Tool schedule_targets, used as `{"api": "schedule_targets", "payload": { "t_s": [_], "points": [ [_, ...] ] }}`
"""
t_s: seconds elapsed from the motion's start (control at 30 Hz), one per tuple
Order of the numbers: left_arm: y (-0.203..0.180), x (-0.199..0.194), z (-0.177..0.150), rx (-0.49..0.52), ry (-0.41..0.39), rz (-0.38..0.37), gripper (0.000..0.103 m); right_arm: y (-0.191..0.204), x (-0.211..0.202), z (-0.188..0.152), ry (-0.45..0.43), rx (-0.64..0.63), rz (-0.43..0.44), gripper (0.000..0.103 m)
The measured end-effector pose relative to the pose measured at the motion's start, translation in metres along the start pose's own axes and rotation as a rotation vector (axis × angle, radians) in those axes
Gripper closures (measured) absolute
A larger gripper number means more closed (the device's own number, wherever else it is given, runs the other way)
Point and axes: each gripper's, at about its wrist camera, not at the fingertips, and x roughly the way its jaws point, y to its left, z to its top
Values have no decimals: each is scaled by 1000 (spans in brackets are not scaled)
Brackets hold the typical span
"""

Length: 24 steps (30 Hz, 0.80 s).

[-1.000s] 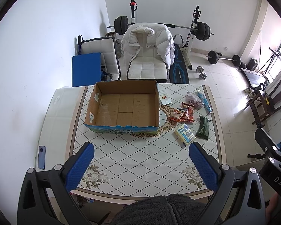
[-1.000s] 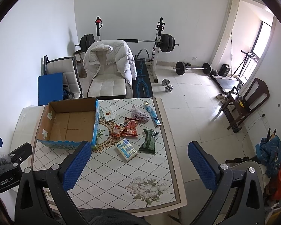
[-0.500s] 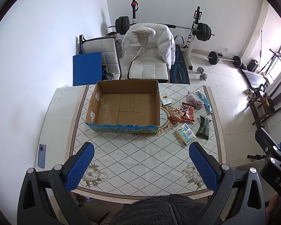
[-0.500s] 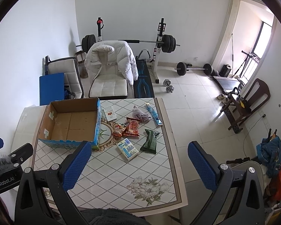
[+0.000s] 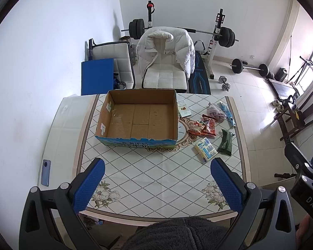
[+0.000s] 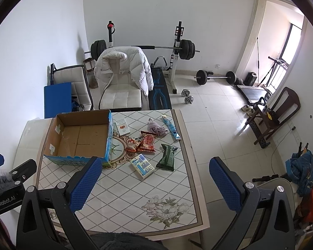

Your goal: Organize soft objects

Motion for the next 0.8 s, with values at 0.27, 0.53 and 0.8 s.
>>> {"api": "schedule_targets", "payload": {
  "t_s": [0.27,0.53,0.8],
  "points": [
    [2,-6,0,-9,-5,-2,0,3,-2,0,-1,1,3,0],
    [-15,30,3,-8,41,-16,0,-15,39,-6,83,42,25,0],
    [-71,144,22,38,214,-86,0,-76,166,-14,279,129,9,0]
  ]
}}
